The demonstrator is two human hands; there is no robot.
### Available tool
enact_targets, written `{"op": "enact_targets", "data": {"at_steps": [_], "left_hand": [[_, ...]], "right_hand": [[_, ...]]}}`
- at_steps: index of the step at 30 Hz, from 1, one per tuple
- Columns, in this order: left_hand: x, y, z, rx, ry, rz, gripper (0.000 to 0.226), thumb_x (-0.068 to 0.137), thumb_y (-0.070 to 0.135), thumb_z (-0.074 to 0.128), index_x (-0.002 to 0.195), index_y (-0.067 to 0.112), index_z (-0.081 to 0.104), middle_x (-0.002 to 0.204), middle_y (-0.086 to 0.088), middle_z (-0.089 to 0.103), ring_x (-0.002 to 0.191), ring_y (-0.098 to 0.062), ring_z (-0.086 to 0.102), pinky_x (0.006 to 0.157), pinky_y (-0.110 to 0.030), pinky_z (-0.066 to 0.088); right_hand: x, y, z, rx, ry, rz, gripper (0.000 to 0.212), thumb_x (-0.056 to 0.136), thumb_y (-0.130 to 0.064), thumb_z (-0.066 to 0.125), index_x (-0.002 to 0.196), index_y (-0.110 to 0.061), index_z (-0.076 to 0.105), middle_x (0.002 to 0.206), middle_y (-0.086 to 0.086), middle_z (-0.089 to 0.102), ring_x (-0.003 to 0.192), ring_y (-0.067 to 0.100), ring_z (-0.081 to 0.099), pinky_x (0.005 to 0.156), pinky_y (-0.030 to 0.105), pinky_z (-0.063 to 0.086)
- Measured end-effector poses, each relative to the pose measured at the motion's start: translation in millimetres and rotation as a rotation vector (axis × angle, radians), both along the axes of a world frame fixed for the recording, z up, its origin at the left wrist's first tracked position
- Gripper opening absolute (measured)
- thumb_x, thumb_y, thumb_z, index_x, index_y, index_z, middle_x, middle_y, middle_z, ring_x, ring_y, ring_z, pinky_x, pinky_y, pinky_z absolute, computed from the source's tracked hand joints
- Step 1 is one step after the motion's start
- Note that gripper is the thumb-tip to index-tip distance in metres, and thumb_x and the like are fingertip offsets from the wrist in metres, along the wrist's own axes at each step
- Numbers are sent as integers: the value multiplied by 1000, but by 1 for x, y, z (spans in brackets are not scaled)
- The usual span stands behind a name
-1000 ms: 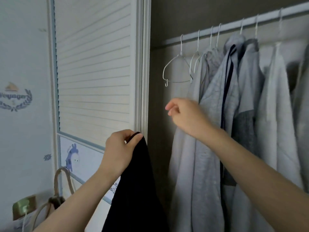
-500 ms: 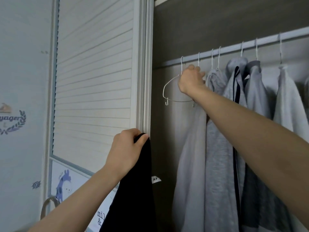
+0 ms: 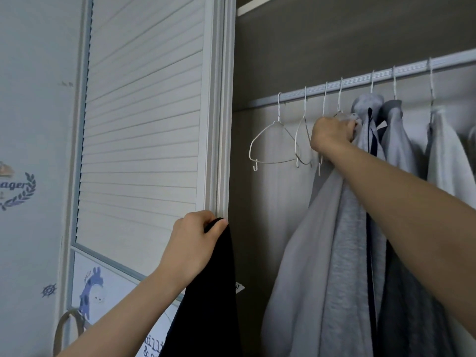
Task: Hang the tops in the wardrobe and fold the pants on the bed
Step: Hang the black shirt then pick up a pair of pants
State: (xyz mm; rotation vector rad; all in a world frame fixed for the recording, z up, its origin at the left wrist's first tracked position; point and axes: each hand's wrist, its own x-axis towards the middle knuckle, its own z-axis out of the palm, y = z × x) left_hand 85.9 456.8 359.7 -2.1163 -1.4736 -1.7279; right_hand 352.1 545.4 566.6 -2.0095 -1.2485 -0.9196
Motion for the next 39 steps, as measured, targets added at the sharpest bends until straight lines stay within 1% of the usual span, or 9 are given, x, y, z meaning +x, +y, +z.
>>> {"op": "enact_targets", "data": {"at_steps": [3,13,18,22,25,27,29,34,39], "left_hand": [[1,0,-3,-20,9,9,31,95,38,56,73,18,64,68,2,61,65,-10,60,52,-9,41],[5,-10,-11,-154,58,15,33,96,37,55,67,22,58,60,6,54,54,-9,54,44,-8,36],[15,-15,-17,-185,251,67,33,98,38,52,71,19,58,68,2,59,62,-11,58,54,-21,42],[21,-10,-24,-292,310,72,33,100,35,51,82,11,62,78,-7,62,71,-21,61,63,-30,48],[21,-9,-27,-360,324,83,29,100,28,51,85,6,63,79,-8,61,69,-19,59,55,-23,41],[22,-10,-33,-426,390,76,18,98,18,52,91,5,63,87,-10,62,76,-20,59,60,-23,44],[25,-12,-43,-484,434,48,14,96,11,52,99,4,64,96,-11,63,86,-22,59,70,-26,47],[30,-7,-63,-688,315,-37,26,95,15,54,87,-6,68,82,-16,61,77,-25,63,63,-26,45],[33,-1,-75,-853,47,-18,15,81,12,62,79,-2,63,70,-14,55,60,-23,59,55,-27,43]], "right_hand": [[7,1,-2,35,64,42,5,83,-7,55,83,-10,59,94,11,66,102,30,59,99,40,28],[6,-26,0,297,298,346,34,91,-15,54,117,7,58,120,24,60,113,38,55,86,35,44],[-10,-77,-43,193,588,581,55,92,-15,45,141,5,28,131,21,44,129,36,42,96,35,39],[-15,-133,-102,156,615,817,26,92,-8,41,117,-3,41,100,12,48,95,23,46,81,30,42],[-14,-175,-151,180,687,991,29,88,6,43,117,2,44,117,23,55,79,12,45,55,12,40],[-8,-197,-184,147,726,1035,23,87,6,42,101,-11,46,119,16,56,78,9,48,56,8,41],[-1,-216,-216,74,841,1094,29,85,5,43,87,-24,43,116,1,59,83,9,51,60,13,40],[14,-255,-263,-317,1324,1316,23,92,-5,42,78,-23,46,112,1,71,109,20,62,77,41,49],[51,-281,-279,-490,1562,1445,19,84,-34,58,90,-19,49,116,22,66,107,39,64,85,67,47]]}}
